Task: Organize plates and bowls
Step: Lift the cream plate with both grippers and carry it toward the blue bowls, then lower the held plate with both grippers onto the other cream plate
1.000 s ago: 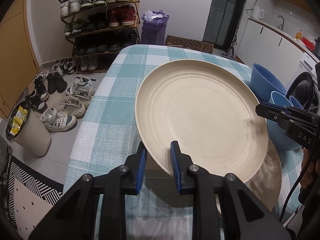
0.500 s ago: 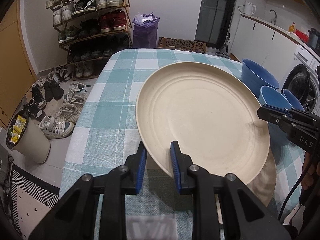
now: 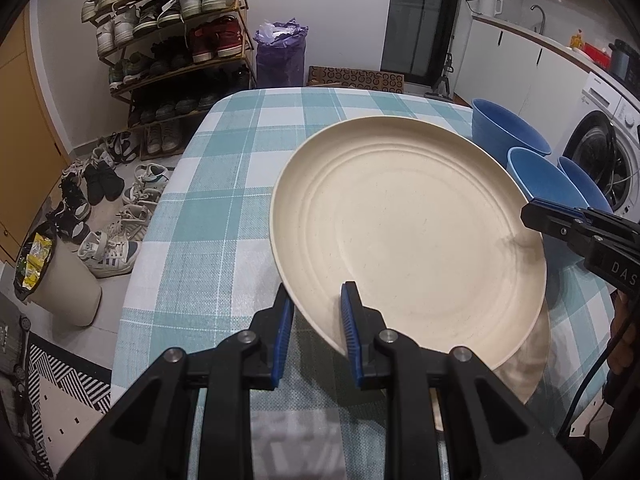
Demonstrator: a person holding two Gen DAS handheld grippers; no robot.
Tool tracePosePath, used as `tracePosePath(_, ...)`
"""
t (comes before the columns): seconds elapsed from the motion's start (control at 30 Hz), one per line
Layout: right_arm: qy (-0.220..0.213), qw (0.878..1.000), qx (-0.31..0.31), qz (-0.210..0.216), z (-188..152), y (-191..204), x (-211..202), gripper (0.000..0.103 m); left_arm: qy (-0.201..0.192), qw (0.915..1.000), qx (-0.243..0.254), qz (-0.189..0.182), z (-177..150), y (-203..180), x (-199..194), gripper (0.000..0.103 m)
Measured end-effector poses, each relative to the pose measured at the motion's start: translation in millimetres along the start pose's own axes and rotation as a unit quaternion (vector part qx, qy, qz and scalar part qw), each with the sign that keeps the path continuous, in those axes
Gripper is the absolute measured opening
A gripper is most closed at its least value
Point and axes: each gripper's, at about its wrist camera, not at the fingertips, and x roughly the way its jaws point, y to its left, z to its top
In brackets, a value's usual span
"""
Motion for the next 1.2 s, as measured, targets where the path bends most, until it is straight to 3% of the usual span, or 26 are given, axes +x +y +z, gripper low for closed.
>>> tracePosePath(1.2, 0.009, 0.999, 0.034, 0.0, -53.6, -23.8, -20.8, 0.015, 0.023, 0.9991, 0.036, -0.003, -29.1, -38.7, -0.1, 0.023)
